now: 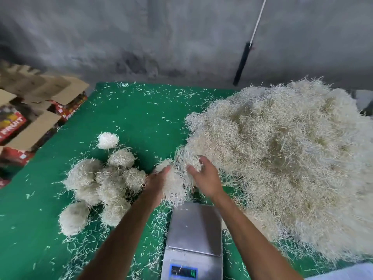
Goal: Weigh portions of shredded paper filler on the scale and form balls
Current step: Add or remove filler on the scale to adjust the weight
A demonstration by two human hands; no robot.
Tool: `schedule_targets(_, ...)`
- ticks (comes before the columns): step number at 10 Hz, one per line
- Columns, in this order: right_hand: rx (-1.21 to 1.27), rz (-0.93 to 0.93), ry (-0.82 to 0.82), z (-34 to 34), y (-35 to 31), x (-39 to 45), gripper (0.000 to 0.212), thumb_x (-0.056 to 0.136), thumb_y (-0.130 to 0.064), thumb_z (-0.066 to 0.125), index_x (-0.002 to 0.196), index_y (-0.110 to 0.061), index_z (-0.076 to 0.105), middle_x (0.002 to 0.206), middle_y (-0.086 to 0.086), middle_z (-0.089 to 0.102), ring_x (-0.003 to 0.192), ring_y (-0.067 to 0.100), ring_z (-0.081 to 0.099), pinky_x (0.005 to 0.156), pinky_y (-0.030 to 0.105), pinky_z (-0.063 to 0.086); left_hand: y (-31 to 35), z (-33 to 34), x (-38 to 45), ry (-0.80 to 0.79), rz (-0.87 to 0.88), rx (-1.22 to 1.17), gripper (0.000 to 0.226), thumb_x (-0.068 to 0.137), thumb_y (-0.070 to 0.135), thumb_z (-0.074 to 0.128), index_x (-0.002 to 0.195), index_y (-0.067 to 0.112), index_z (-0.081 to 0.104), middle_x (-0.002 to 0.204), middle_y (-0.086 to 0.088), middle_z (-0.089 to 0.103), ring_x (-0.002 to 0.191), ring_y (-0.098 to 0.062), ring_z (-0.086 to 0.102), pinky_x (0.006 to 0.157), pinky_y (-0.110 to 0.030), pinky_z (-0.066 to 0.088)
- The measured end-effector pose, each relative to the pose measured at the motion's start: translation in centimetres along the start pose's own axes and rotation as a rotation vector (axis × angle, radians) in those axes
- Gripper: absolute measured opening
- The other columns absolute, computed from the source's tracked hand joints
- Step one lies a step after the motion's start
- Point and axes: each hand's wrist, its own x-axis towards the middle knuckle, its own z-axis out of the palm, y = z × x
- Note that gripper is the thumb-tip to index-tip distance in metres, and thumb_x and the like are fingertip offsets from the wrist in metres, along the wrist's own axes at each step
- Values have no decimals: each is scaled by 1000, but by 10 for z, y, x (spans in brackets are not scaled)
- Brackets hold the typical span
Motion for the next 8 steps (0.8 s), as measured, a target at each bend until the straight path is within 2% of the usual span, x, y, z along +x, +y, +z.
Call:
schedule_targets(1, 182, -100, -83, 13, -37, -21, 61, 92, -71, 61, 146, -49, 42, 160, -3, 43, 125, -1, 55, 95, 18, 50, 8, -9, -26, -199, -36, -305, 88, 83, 72, 58, 152, 22, 38, 161, -10, 32, 147, -36, 30, 119, -56, 27)
schedule_targets(2, -125, -202, -207, 21, -40, -42, 59, 99, -68, 51, 150, -37, 48, 161, -3, 41, 141, 4, 43, 114, 33, 44, 10, -21, -45, -392, -87, -411, 83, 81, 77, 56, 150, 34, 40, 157, 3, 35, 148, -27, 29, 120, -48, 29)
schedule_targets(3, -67, -271, -202, 25, -32, -65, 39, 103, -53, 52, 133, -32, 63, 156, -17, 43, 137, 0, 44, 121, 34, 30, 1, -22, -67, -408, 92, -250, 43, 99, 8, 52, 130, 37, 45, 135, 7, 47, 133, -11, 51, 102, -17, 47)
schedule_targets(4, 226, -231, 41, 21, -27, -84, 26, 101, -54, 53, 116, -36, 64, 126, -14, 64, 107, 11, 64, 109, 53, 50, -25, -27, -65, -169, 212, 17, 81, 84, -18, 49, 146, 32, 36, 137, -1, 51, 109, -6, 64, 79, -19, 57)
schedule_targets(5, 126, -115, 24, 14, -20, -101, 72, 83, -86, 55, 143, -48, 43, 156, -21, 35, 132, -7, 44, 118, 41, 36, -43, -30, -76, -278, 322, 241, 93, 81, -3, 63, 155, 38, 24, 122, -7, 63, 93, -14, 71, 74, -32, 59)
schedule_targets(6, 170, 34, -123, 14, -6, -118, 117, 73, -93, 59, 164, -33, 16, 169, -7, 23, 145, 10, 33, 118, 37, 28, -58, -30, -76, -334, 348, 297, 110, 77, -9, 66, 146, 64, 20, 124, -16, 65, 75, -24, 71, 60, -38, 58)
schedule_targets(7, 88, 73, -79, 16, 4, -133, 118, 77, -82, 67, 165, -19, 18, 168, 3, 29, 149, 20, 37, 118, 38, 31, -73, -30, -73, -246, 311, 380, 121, 81, -16, 59, 144, 69, 0, 149, -13, 44, 93, -21, 70, 57, -29, 60)
schedule_targets(8, 160, 126, -116, 22, 8, -149, 92, 89, -53, 76, 161, -18, 29, 115, -9, 72, 88, 0, 70, 79, 25, 58, -85, -33, -79, -288, 609, 638, 85, 94, -7, 57, 149, 47, 21, 153, -13, 41, 121, -6, 60, 92, -24, 55)
